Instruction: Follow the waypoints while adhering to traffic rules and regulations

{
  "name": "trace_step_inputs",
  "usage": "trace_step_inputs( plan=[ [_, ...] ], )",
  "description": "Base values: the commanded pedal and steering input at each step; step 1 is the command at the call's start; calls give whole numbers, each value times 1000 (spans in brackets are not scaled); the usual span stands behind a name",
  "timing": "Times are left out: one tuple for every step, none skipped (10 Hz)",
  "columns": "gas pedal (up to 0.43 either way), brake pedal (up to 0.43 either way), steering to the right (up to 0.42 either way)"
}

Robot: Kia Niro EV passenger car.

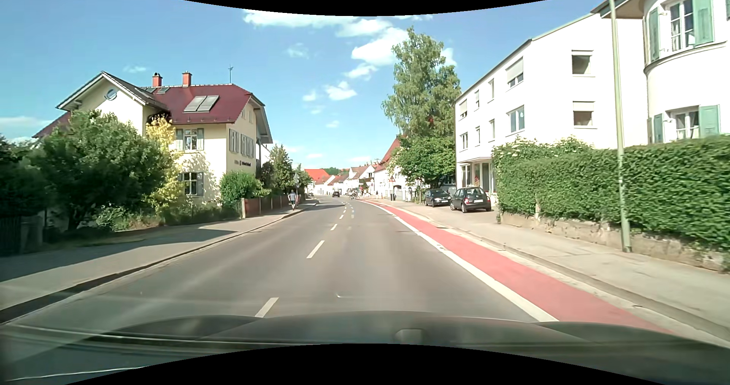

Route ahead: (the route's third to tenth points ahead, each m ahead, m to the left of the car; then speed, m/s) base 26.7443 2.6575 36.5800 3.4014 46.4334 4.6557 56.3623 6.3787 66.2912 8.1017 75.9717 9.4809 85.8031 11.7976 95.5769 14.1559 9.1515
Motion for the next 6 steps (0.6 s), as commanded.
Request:
trace_step_inputs(
  plan=[
    [118, 6, -11],
    [98, 6, -11],
    [98, 6, -12],
    [110, 6, -13],
    [118, 6, -14],
    [118, 6, -14]
  ],
)
